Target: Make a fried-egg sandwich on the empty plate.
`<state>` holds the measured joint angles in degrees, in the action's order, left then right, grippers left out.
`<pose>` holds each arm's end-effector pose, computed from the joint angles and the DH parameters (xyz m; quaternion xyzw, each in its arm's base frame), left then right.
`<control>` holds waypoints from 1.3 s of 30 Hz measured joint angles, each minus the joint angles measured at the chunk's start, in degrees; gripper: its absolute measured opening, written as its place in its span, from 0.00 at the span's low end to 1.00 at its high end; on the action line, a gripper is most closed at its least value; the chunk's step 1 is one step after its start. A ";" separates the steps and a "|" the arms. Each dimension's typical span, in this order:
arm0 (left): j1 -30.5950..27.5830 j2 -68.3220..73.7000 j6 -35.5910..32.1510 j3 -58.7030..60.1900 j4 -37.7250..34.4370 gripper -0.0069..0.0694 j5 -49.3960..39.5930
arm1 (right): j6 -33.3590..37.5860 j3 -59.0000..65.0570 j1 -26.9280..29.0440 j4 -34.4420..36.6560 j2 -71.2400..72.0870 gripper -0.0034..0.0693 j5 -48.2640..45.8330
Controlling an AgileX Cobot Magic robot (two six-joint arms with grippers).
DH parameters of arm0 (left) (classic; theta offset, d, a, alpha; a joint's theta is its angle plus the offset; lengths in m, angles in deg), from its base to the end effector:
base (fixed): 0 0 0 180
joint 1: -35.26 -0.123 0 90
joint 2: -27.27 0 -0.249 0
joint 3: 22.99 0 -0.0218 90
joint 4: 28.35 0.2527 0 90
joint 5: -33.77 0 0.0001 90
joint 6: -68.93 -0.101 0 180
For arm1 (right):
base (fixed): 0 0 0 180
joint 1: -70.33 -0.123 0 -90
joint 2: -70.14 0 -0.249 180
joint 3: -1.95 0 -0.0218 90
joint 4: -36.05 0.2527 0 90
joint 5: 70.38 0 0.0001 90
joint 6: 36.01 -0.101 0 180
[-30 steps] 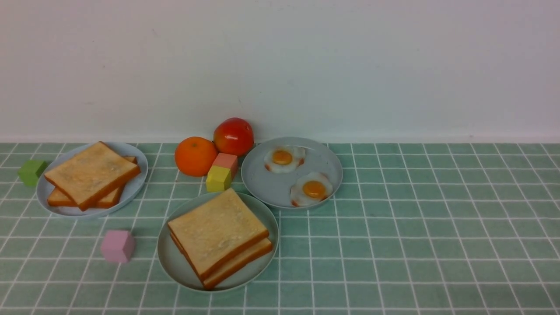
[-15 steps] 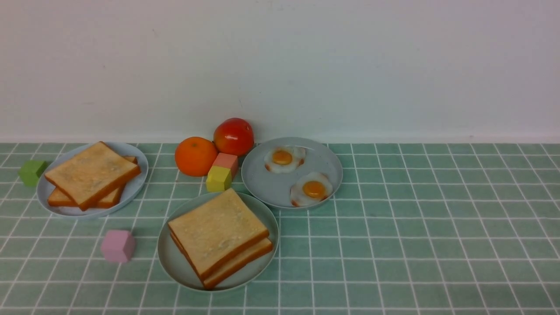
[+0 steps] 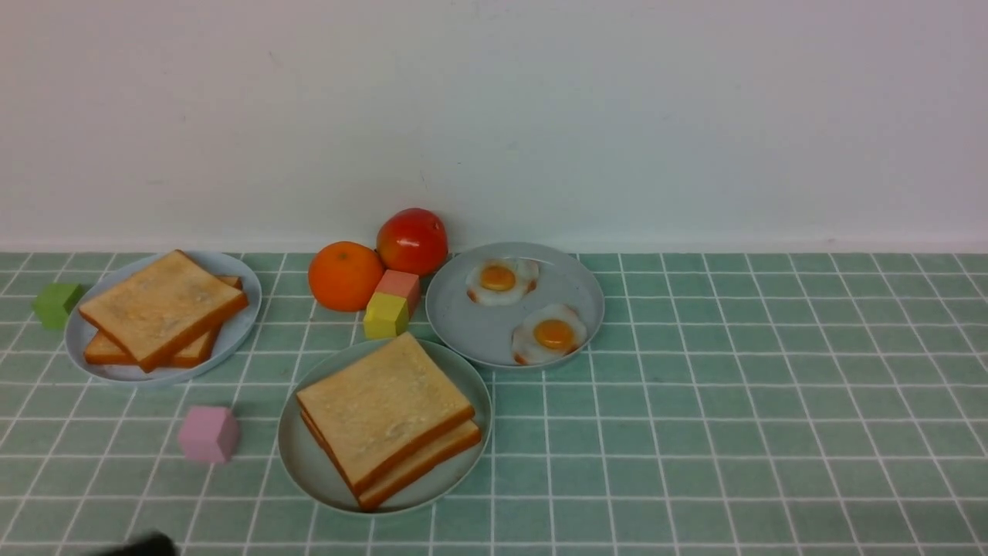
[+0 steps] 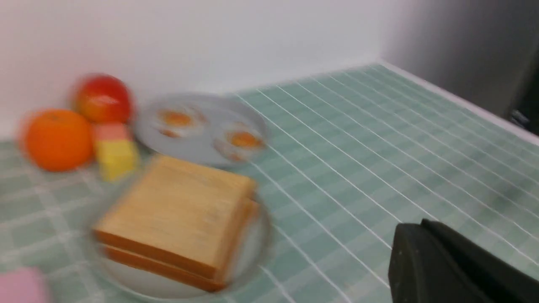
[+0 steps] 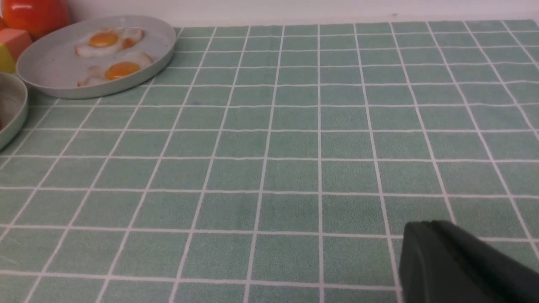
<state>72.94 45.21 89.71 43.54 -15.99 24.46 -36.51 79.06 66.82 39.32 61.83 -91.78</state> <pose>0.0918 -0.0664 0.2394 0.1716 0.7083 -0.2573 0.6346 0.1001 0.0083 0.1716 -0.0060 0.8027 0.0450 0.5946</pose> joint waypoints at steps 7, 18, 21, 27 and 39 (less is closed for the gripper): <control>-25.43 -9.60 -3.59 5.68 -5.68 0.07 0.12 | 0.00 0.00 0.00 -0.05 0.00 0.04 -0.15; -36.16 -9.65 -3.74 11.31 -11.66 0.07 -12.23 | 0.00 0.00 0.00 -0.05 0.00 0.05 -0.15; -36.16 -9.65 -3.74 11.31 -11.70 0.07 -12.24 | 0.00 0.00 0.00 -0.05 0.00 0.05 -0.15; -36.16 -9.65 -3.74 11.31 -11.84 0.07 -12.24 | 0.00 0.00 0.00 -0.05 0.00 0.06 -0.15; -36.16 -9.65 -3.74 11.31 -11.89 0.07 -12.24 | 0.00 0.00 0.00 -0.05 0.00 0.08 -0.15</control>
<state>36.78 35.56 85.97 54.85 -27.88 12.22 -36.51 79.06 66.82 39.27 61.83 -91.92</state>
